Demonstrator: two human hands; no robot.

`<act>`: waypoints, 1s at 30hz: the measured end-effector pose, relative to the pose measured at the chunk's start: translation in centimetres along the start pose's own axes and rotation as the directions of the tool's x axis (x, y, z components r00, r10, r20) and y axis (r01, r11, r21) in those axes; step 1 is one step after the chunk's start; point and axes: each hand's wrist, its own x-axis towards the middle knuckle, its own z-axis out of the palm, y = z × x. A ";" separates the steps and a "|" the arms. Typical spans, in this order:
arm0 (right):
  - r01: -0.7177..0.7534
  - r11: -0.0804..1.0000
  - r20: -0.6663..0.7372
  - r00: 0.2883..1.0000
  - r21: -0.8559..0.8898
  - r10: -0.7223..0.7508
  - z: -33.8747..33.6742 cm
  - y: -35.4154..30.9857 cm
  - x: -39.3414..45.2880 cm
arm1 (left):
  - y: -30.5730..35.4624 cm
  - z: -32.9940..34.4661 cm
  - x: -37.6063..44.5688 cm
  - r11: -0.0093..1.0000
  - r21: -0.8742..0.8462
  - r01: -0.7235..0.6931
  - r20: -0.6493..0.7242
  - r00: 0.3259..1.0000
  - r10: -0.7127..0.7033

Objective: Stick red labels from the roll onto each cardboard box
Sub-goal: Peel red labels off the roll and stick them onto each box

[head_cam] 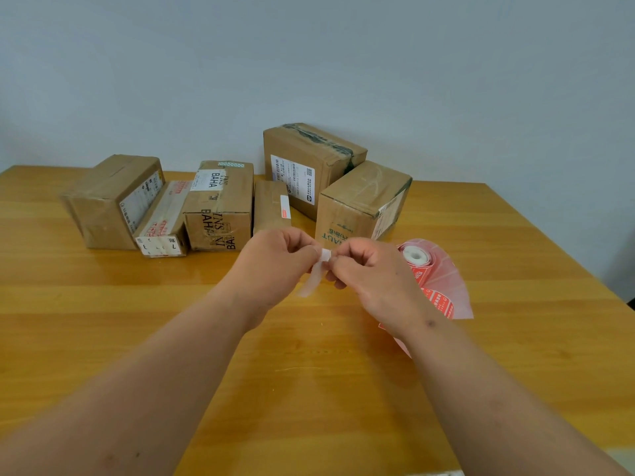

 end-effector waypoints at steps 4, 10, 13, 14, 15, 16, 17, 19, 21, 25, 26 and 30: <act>-0.009 0.998 0.005 1.000 -0.058 0.009 -0.3 0.3 0.1 | -0.5 -0.1 0.6 0.989 -0.118 0.092 -0.050 0.994 -0.099; -0.078 0.975 -0.008 0.997 -0.209 0.078 -1.2 0.6 0.1 | -1.4 -1.7 1.7 0.863 -0.462 0.203 -0.190 0.928 -0.320; -0.071 0.953 -0.010 0.997 -0.294 0.072 -1.4 0.3 0.1 | -1.7 -2.6 2.1 0.788 -0.587 0.185 -0.251 0.884 -0.395; -0.057 0.934 -0.008 0.998 -0.352 0.058 -1.5 0.1 0.1 | -1.7 -2.8 2.2 0.768 -0.617 0.173 -0.273 0.868 -0.415; -0.040 0.904 -0.005 0.999 -0.426 0.042 -1.6 0.0 0.1 | -1.7 -3.1 2.3 0.751 -0.641 0.159 -0.296 0.852 -0.433; -0.024 0.861 0.004 1.000 -0.509 0.030 -1.7 -0.2 0.1 | -1.8 -3.4 2.3 0.743 -0.654 0.145 -0.318 0.838 -0.444; -0.011 0.806 0.021 0.999 -0.592 0.029 -1.8 -0.4 0.1 | -1.8 -3.6 2.4 0.747 -0.651 0.136 -0.338 0.829 -0.446; 0.009 0.697 0.061 0.997 -0.717 0.050 -2.0 -0.8 0.2 | -1.9 -3.9 2.4 0.783 -0.610 0.126 -0.356 0.838 -0.413; 0.031 0.631 0.092 0.994 -0.775 0.065 -1.9 -1.1 0.5 | -1.8 -3.7 2.2 0.823 -0.557 0.110 -0.338 0.876 -0.346; 0.046 0.612 0.099 0.994 -0.789 0.053 -1.3 -1.5 1.0 | -1.1 -2.7 1.8 0.870 -0.489 0.062 -0.246 0.947 -0.206; 0.041 0.633 0.090 0.995 -0.773 0.046 -1.2 -1.4 1.1 | -1.0 -2.5 1.7 0.869 -0.492 0.051 -0.220 0.959 -0.181; 0.001 0.832 0.042 0.999 -0.555 0.027 -0.8 -1.0 1.7 | -0.9 -2.2 1.4 0.880 -0.475 0.027 -0.104 0.991 -0.086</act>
